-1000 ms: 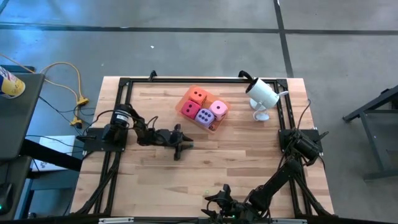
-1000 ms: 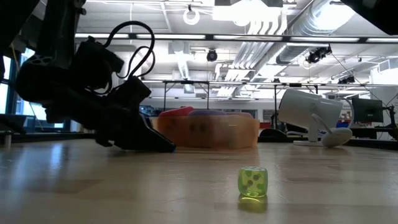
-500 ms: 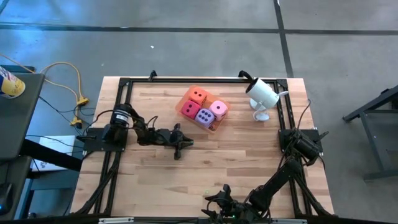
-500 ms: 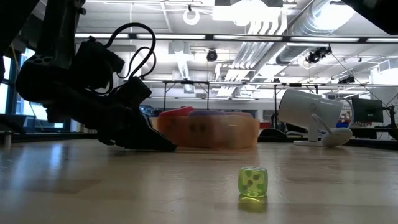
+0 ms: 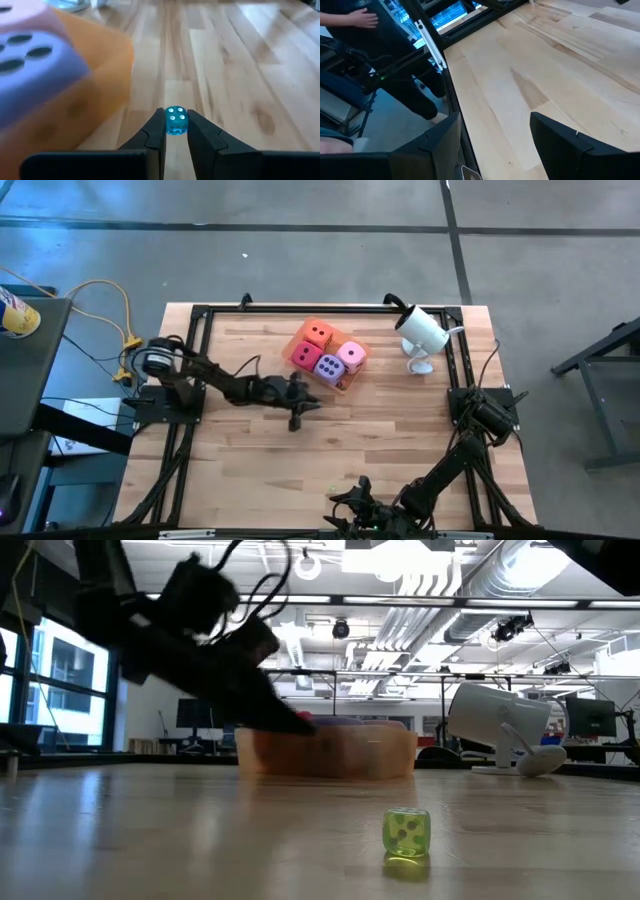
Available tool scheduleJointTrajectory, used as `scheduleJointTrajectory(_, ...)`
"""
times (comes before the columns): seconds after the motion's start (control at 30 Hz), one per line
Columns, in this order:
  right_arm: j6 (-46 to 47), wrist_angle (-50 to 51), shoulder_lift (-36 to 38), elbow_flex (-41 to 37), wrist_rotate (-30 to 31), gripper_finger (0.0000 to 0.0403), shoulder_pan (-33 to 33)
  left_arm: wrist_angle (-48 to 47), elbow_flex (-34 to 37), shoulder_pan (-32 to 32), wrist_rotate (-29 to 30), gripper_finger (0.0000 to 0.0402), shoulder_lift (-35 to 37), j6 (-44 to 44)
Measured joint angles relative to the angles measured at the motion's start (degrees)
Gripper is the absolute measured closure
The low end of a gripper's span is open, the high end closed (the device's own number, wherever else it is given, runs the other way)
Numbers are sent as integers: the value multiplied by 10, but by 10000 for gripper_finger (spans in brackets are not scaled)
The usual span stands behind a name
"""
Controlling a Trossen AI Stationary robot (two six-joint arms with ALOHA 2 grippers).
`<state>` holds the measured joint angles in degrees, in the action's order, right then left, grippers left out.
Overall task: Pick & Place Dice
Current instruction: Put the small blue die into the orange bin
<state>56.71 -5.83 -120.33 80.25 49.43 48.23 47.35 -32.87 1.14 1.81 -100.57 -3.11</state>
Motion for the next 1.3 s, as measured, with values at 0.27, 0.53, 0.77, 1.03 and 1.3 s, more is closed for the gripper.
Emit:
scheduleJointTrajectory(0.27,0,-1,0,0,0,176,0,-150,-90,-11,5,349,38,51)
scheduleJointTrajectory(0.53,0,-4,0,0,-1,176,2,-298,-189,-41,-18,348,40,50)
scheduleJointTrajectory(0.77,0,-4,0,0,-1,176,2,-303,-223,-68,-53,347,32,47)
scheduleJointTrajectory(1.03,-1,-4,0,0,-1,176,2,-296,-222,-120,-110,347,32,13)
scheduleJointTrajectory(1.3,-11,-4,0,0,-1,176,1,-293,-223,-130,-126,327,32,4)
